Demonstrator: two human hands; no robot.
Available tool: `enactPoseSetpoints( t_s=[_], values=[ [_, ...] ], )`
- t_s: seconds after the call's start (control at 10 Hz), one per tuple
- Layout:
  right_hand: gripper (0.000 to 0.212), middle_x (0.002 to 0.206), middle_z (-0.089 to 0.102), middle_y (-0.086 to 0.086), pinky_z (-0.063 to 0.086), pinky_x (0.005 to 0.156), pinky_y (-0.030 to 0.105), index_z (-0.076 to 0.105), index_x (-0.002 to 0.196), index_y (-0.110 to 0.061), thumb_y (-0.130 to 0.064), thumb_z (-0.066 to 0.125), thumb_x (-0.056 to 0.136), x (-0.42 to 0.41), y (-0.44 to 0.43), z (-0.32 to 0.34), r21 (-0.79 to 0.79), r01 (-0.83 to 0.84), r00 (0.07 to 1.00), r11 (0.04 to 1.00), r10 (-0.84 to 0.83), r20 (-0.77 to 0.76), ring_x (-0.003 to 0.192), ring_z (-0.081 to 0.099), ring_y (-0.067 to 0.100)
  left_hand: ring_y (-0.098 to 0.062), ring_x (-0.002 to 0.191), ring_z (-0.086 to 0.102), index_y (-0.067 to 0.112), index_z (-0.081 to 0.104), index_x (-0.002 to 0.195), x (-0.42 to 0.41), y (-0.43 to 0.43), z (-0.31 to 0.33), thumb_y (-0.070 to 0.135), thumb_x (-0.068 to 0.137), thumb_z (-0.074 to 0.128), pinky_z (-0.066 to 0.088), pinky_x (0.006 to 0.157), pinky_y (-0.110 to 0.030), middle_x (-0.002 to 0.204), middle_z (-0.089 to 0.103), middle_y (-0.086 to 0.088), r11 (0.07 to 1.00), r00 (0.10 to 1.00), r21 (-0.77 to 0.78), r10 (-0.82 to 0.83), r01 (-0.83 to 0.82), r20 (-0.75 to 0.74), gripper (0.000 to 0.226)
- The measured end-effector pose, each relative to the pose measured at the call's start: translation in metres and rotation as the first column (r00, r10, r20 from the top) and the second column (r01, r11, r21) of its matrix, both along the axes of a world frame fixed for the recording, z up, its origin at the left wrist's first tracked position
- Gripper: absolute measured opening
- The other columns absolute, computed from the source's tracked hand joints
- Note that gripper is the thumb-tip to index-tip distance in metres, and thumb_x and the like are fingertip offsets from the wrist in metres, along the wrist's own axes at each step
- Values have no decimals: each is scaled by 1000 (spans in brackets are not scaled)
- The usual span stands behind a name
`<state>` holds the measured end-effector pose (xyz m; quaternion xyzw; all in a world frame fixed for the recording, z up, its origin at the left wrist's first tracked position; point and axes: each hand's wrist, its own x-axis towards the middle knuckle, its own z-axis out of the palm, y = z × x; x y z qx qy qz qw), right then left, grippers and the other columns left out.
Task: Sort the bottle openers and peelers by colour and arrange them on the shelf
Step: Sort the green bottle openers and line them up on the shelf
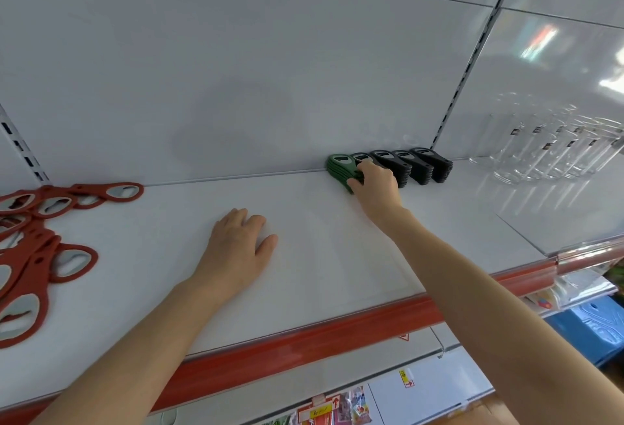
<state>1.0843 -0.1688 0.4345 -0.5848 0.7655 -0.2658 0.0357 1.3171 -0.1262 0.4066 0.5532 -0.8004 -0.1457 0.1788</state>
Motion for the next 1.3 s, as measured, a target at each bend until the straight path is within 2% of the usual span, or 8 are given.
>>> enactPoseSetpoints(
  t_s=[0.1, 0.6, 0.7, 0.9, 1.0, 1.1, 1.2, 1.3],
  values=[
    [28, 100, 61, 18, 46, 80, 41, 55, 108, 4, -19, 52, 91, 2, 2, 2, -21, 7, 1000, 1000, -6, 27, 94, 54, 34, -26, 140, 20, 9, 45, 131, 0, -1, -1, 34, 96, 41, 15, 113, -31, 145, 33, -14, 1000, 1000, 3, 2, -2, 1, 43],
    [22, 90, 65, 18, 46, 78, 41, 62, 97, 3, -14, 50, 90, -4, 1, -9, -154, -29, 996, 988, 41, 76, 85, 56, 34, -27, 139, 22, 8, 46, 131, 1, -1, -3, 33, 96, 42, 17, 113, -34, 141, 38, -13, 1000, 1000, -2, 1, -1, -3, 43],
    [21, 82, 63, 19, 43, 72, 38, 61, 90, 4, -12, 48, 90, -6, 0, -11, -171, -35, 996, 985, 49, 75, 76, 52, 32, -27, 138, 23, 8, 46, 131, 0, -2, -2, 33, 95, 43, 17, 113, -34, 140, 39, -14, 1000, 1000, -6, 1, -1, -1, 43],
    [20, 66, 51, 16, 36, 62, 35, 53, 73, 3, -9, 47, 88, -5, 1, -12, -181, -51, 994, 982, 68, 86, 65, 38, 29, -27, 138, 23, 9, 46, 131, 1, -1, -2, 33, 96, 43, 16, 114, -33, 141, 37, -13, 1000, 1000, -6, 4, -4, -5, 43],
    [32, 59, 38, 5, 23, 53, 32, 37, 57, -12, -12, 49, 87, -5, 0, -10, -172, -45, 997, 984, 56, 60, 64, 33, 22, -27, 139, 21, 9, 46, 131, 1, -1, -2, 33, 96, 42, 16, 114, -33, 142, 36, -13, 1000, 1000, 0, 5, -5, -8, 43],
    [44, 54, 28, -2, 15, 52, 33, 25, 51, -21, -9, 49, 86, -5, 0, -8, -190, -48, 997, 981, 59, 56, 64, 31, 21, -26, 139, 22, 9, 46, 131, 0, 0, -1, 33, 96, 42, 16, 113, -32, 142, 36, -13, 1000, 1000, -4, 3, -3, -9, 42],
    [42, 53, 28, -2, 13, 54, 34, 24, 52, -19, -8, 48, 85, -5, 1, -10, -194, -52, 996, 980, 65, 61, 65, 31, 20, -27, 139, 22, 9, 46, 131, 0, -1, -1, 33, 96, 43, 16, 113, -32, 142, 36, -14, 1000, 1000, -5, 3, -3, -9, 43],
    [43, 53, 27, -2, 18, 49, 27, 23, 53, -19, -8, 48, 86, -5, 2, -10, -198, -59, 996, 978, 71, 49, 64, 28, 20, -27, 138, 22, 9, 46, 131, 1, -1, -1, 33, 96, 42, 17, 113, -33, 141, 38, -13, 1000, 1000, -6, 2, -2, -1, 43]
  ],
)
